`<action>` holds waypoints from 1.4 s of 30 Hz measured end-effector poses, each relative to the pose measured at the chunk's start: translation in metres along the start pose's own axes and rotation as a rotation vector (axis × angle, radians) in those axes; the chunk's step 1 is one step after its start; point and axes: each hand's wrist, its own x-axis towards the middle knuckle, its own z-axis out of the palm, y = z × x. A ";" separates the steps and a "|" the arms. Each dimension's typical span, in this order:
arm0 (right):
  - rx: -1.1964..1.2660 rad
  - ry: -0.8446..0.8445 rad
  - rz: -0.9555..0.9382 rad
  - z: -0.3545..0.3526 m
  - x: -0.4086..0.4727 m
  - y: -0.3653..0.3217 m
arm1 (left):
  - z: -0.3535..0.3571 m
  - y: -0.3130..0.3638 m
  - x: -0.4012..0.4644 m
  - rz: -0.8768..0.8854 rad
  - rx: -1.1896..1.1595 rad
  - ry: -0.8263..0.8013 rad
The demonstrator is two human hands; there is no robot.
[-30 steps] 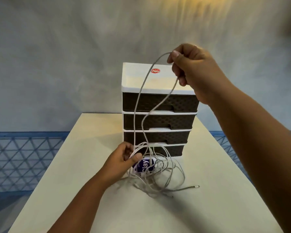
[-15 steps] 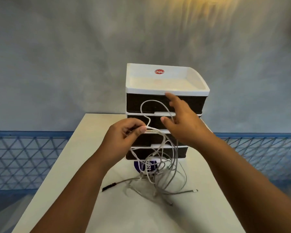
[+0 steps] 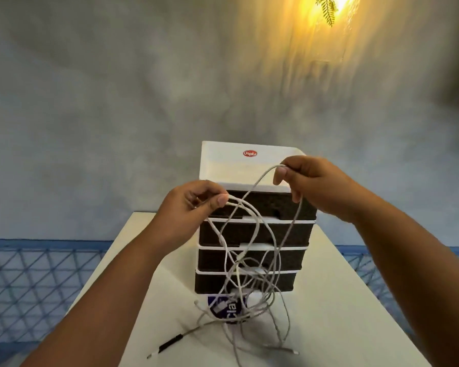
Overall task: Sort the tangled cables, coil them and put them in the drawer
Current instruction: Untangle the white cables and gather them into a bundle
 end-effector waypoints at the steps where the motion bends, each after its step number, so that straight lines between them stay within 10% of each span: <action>1: 0.068 0.013 0.016 -0.008 0.005 -0.001 | -0.001 -0.002 0.000 -0.011 0.008 -0.029; 12: 0.278 -0.074 -0.065 -0.036 0.023 -0.038 | 0.035 -0.042 -0.025 -0.076 0.470 -0.388; 29: 0.568 0.346 -0.162 -0.053 0.018 -0.038 | 0.034 -0.114 -0.103 -0.116 0.833 -0.597; 33: 0.644 0.177 -0.052 -0.055 0.015 -0.030 | 0.035 -0.111 -0.115 -0.256 0.670 -0.543; 39: 0.606 -0.050 -0.025 -0.031 0.011 -0.025 | 0.051 -0.068 -0.095 -0.436 0.034 -0.003; 42: 0.579 -0.100 -0.077 -0.017 0.010 -0.034 | 0.072 -0.061 -0.087 -0.413 0.155 -0.168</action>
